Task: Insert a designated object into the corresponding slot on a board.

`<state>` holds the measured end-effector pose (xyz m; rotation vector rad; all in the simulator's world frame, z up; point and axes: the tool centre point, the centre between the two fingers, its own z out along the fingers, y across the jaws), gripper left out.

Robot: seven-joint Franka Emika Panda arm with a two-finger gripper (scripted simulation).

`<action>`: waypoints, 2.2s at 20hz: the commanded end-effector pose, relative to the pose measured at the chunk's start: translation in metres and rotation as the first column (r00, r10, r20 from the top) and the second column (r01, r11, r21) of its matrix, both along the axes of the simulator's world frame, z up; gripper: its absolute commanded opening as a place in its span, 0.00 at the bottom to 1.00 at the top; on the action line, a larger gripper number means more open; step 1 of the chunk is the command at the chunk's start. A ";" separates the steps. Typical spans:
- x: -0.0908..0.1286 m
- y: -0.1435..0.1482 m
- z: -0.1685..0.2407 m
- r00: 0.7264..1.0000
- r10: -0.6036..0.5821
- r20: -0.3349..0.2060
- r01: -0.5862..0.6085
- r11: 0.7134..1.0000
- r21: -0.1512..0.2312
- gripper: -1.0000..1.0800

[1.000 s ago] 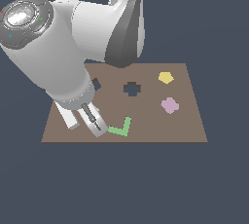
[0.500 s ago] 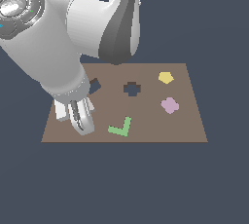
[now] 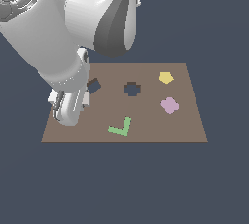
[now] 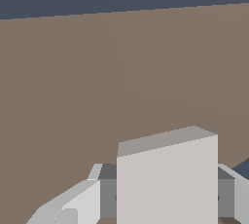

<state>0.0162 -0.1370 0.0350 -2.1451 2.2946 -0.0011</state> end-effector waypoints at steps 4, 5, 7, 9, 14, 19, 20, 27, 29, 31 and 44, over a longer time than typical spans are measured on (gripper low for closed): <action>-0.016 -0.001 0.002 0.970 -0.243 0.001 0.243 0.970 0.000 0.00; -0.019 0.000 0.002 0.958 -0.285 0.001 0.285 0.958 0.000 0.00; -0.025 0.001 0.002 0.930 -0.367 0.001 0.367 0.930 0.000 0.00; -0.031 0.002 0.003 0.896 -0.445 0.001 0.445 0.896 0.001 0.00; -0.042 0.007 0.004 0.796 -0.605 0.000 0.605 0.796 0.001 0.00; -0.050 0.013 0.004 0.699 -0.715 0.000 0.715 0.699 0.001 0.00; -0.052 0.014 0.005 0.682 -0.732 0.000 0.732 0.682 0.001 0.00; -0.058 0.021 0.005 0.581 -0.814 0.000 0.814 0.581 0.001 0.00; -0.059 0.022 0.005 0.560 -0.828 -0.001 0.828 0.560 0.001 0.00; -0.060 0.023 0.005 0.545 -0.839 -0.001 0.839 0.545 0.001 0.00; -0.061 0.025 -0.004 0.525 -0.851 -0.001 0.851 0.525 0.001 0.00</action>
